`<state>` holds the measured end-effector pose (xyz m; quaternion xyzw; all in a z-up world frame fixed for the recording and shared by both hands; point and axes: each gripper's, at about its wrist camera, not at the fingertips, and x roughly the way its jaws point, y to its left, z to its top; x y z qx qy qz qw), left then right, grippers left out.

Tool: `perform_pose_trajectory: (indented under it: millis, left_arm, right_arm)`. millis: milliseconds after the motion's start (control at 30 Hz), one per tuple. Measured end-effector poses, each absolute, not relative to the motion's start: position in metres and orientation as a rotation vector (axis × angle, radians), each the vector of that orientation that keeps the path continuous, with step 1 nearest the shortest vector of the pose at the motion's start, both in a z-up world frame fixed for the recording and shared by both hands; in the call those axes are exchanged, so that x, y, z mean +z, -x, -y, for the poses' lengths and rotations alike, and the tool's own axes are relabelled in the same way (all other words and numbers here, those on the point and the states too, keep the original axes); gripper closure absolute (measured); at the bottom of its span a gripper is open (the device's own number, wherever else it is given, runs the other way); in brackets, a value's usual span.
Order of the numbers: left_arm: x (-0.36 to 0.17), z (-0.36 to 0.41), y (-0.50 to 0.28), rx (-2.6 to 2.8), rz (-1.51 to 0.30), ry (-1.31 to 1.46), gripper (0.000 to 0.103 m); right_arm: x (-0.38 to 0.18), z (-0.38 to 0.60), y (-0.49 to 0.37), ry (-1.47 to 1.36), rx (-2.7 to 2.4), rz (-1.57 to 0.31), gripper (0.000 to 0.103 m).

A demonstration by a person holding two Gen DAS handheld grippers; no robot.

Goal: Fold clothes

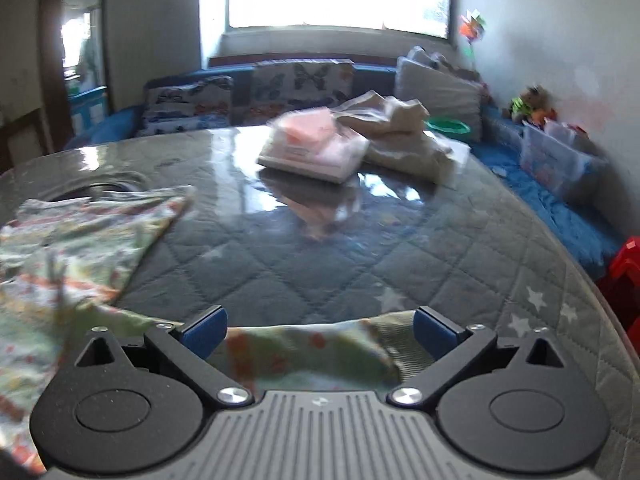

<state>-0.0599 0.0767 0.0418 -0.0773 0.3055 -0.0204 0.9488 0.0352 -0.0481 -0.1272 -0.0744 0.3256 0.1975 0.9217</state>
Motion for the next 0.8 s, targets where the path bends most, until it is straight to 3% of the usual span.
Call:
perform_pose_trajectory:
  millis: [600,800]
  left_arm:
    - [0.022,-0.062,0.037,-0.048,-0.727,0.129,0.000]
    - [0.018,-0.056,0.034,-0.055,-0.755,0.121,0.000]
  right_arm:
    - [-0.122,0.076,-0.016,0.137,0.348,-0.653,0.008]
    - [-0.122,0.069,0.014,0.108,0.409,-0.669,0.004]
